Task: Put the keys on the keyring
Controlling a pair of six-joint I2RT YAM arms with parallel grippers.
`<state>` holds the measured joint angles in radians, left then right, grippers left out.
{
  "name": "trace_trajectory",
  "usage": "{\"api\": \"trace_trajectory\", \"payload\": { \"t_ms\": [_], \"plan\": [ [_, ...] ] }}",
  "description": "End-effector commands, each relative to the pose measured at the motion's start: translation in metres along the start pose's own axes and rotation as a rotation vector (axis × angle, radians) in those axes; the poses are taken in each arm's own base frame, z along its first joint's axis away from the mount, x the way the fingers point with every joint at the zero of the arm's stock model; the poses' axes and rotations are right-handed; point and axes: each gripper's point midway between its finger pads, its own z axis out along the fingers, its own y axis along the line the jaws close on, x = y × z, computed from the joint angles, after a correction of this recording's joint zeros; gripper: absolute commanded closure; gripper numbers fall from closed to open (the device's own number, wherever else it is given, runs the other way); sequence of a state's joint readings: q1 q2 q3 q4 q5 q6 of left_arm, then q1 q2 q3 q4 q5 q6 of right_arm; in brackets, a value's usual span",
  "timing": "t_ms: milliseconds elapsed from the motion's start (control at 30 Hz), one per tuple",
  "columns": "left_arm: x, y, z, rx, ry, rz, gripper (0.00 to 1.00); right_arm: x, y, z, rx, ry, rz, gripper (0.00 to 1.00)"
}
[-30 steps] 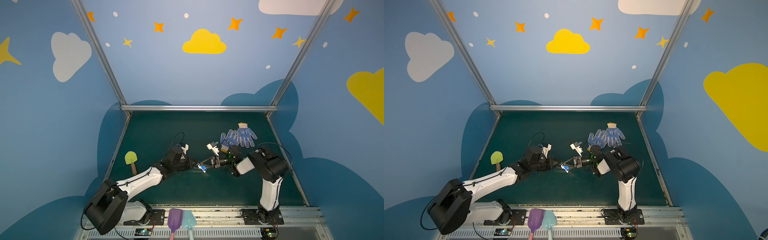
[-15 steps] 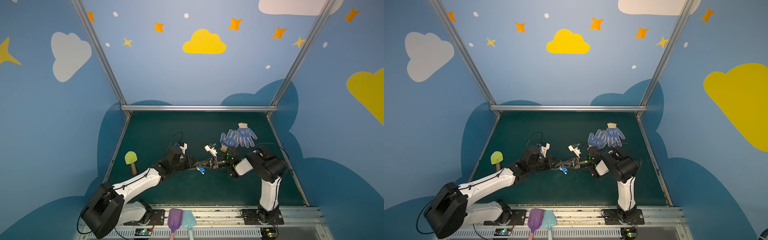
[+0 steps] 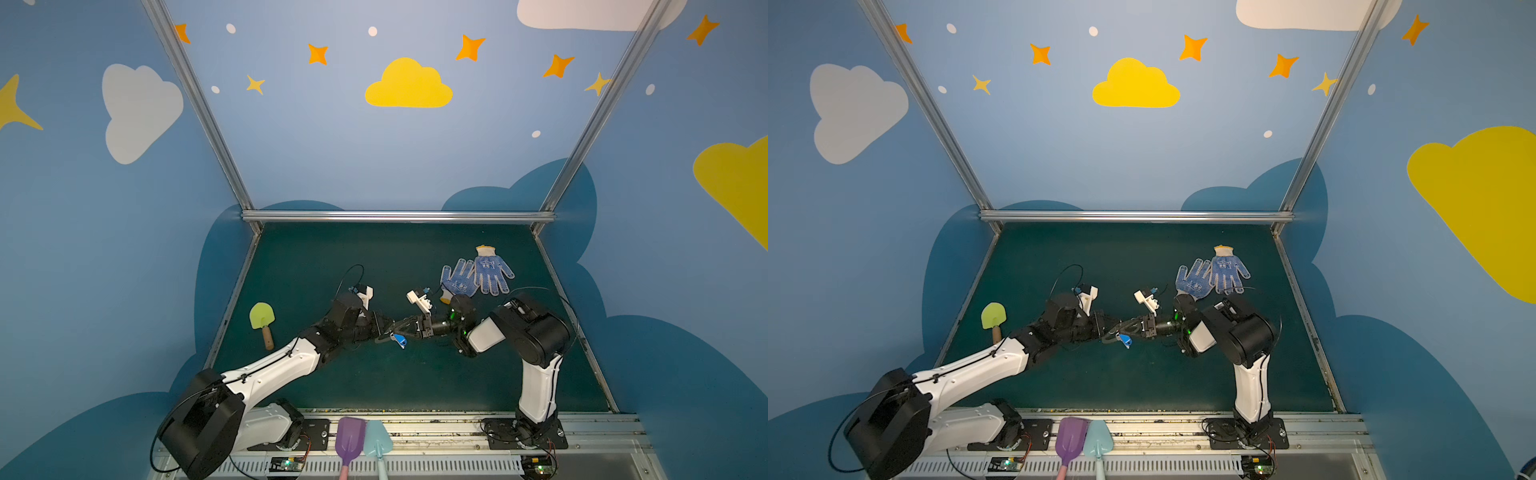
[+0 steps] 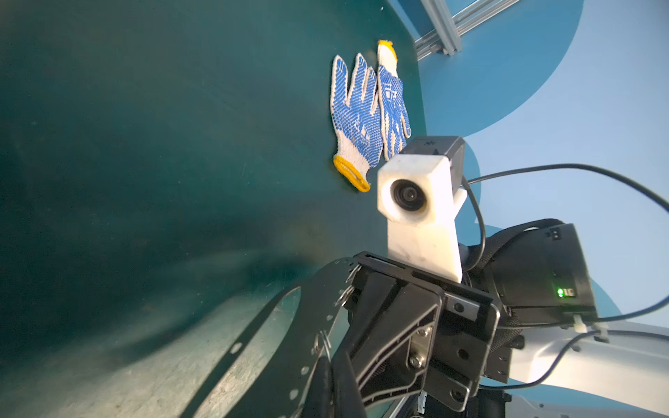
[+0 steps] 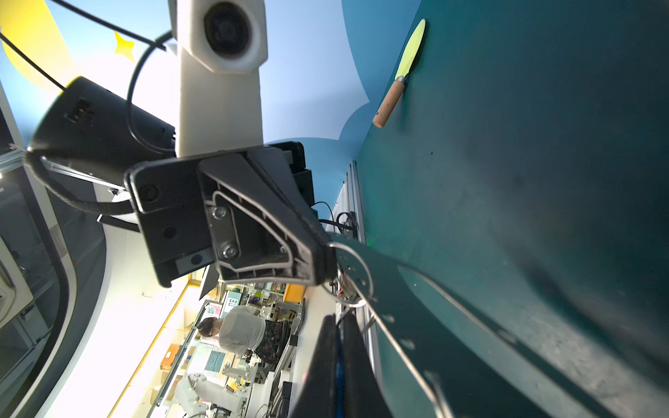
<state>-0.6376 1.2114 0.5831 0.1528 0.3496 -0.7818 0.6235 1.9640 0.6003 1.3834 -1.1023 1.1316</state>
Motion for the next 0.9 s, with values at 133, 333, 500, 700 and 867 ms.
{"api": "trace_trajectory", "payload": {
  "t_ms": [133, 333, 500, 700, 867],
  "plan": [
    [0.000, -0.005, -0.002, 0.024, -0.008, 0.005, 0.96, -0.019, 0.018, -0.002, -0.014, -0.059, -0.061, 1.00],
    [0.002, -0.003, 0.000, 0.020, 0.000, 0.002, 0.96, -0.023, 0.025, -0.003, -0.021, -0.068, -0.082, 1.00],
    [0.005, 0.000, -0.001, 0.015, 0.007, -0.003, 0.96, -0.029, 0.031, -0.007, -0.020, -0.093, -0.099, 1.00],
    [0.006, 0.002, -0.004, 0.007, 0.002, -0.002, 0.96, -0.036, 0.038, -0.015, -0.012, -0.136, -0.119, 1.00],
    [0.005, 0.000, -0.005, 0.011, -0.004, -0.005, 0.96, -0.037, 0.039, -0.016, -0.015, -0.134, -0.118, 1.00]
  ]
}}
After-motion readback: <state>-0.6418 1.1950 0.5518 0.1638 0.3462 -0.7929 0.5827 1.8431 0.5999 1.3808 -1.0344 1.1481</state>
